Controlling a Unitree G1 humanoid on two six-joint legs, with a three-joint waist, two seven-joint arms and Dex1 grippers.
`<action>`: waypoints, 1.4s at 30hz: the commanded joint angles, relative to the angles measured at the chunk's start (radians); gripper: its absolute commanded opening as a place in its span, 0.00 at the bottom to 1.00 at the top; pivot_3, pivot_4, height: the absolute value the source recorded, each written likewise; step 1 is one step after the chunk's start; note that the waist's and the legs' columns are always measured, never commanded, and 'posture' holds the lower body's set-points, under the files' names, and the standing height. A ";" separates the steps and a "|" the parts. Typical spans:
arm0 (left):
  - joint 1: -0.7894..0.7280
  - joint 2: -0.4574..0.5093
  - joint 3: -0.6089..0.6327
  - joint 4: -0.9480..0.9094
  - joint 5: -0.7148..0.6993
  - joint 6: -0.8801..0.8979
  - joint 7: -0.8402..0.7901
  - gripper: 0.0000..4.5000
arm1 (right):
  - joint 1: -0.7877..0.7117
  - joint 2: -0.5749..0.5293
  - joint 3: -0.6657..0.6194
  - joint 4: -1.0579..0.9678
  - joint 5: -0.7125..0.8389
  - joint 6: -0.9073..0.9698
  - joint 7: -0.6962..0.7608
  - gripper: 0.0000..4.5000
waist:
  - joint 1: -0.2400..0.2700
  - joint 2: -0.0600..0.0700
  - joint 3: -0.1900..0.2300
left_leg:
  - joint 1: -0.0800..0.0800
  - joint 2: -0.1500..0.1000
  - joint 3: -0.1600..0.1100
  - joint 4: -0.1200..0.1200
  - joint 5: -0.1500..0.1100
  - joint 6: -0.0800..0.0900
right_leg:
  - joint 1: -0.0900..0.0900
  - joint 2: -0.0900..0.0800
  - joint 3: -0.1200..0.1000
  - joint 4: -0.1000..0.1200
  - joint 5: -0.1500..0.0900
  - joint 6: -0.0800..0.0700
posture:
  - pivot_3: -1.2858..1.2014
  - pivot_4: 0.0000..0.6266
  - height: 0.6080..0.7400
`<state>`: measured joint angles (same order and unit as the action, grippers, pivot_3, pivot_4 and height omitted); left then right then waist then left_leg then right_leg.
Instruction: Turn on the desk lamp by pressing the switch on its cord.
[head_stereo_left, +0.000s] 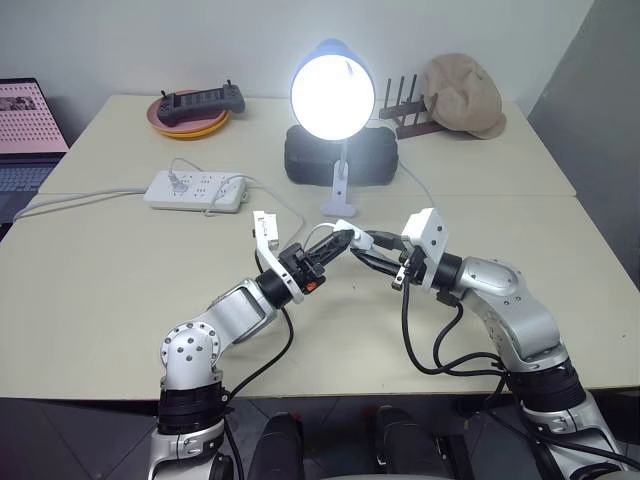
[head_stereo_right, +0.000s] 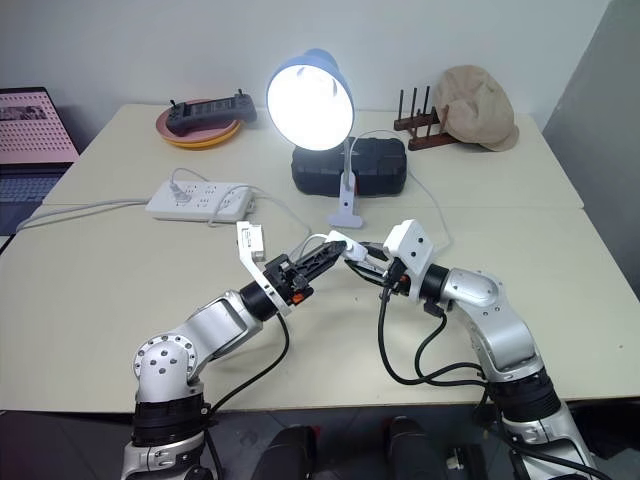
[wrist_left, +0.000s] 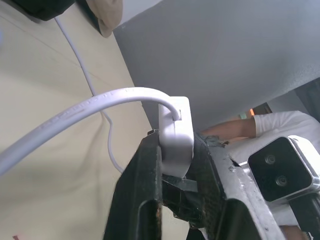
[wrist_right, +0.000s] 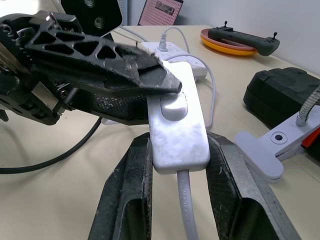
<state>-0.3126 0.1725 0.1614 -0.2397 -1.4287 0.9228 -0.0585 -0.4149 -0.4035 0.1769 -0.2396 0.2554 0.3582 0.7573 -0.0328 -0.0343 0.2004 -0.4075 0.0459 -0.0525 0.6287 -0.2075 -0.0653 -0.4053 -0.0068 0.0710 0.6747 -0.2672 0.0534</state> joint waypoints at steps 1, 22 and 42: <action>0.012 0.014 0.010 -0.058 -0.055 0.000 0.005 0.47 | -0.037 0.002 -0.017 0.006 0.000 -0.028 0.001 0.24 | 0.000 0.000 0.000 | 0.000 0.000 0.000 0.000 0.000 0.000 | 0.000 0.000 0.000 0.000 0.000 0.000 | 0.52 0.24 1.00; 0.073 0.831 -0.169 -0.336 0.607 -0.153 -0.476 1.00 | -0.176 -0.011 0.051 0.515 -0.178 -0.035 0.033 0.32 | -0.002 0.001 0.003 | -0.002 0.001 0.003 -0.006 -0.001 -0.001 | -0.002 -0.001 0.001 -0.009 -0.003 -0.007 | 0.52 0.24 1.00; -0.092 0.972 -0.008 0.035 0.734 -0.220 -0.910 1.00 | -0.045 -0.481 -0.327 -0.026 0.205 0.407 0.287 1.00 | 0.000 0.004 0.005 | -0.012 0.002 0.002 -0.005 -0.002 -0.002 | -0.010 0.000 -0.001 -0.011 -0.001 0.000 | 0.52 0.24 1.00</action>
<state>-0.3870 1.1062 0.1330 -0.2312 -0.7213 0.7265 -0.9032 -0.4792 -0.8369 -0.0977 -0.2246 0.4146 0.7319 1.0074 -0.0329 -0.0307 0.2056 -0.4189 0.0477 -0.0497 0.6233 -0.2094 -0.0672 -0.4148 -0.0071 0.0703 0.6639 -0.2683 0.0532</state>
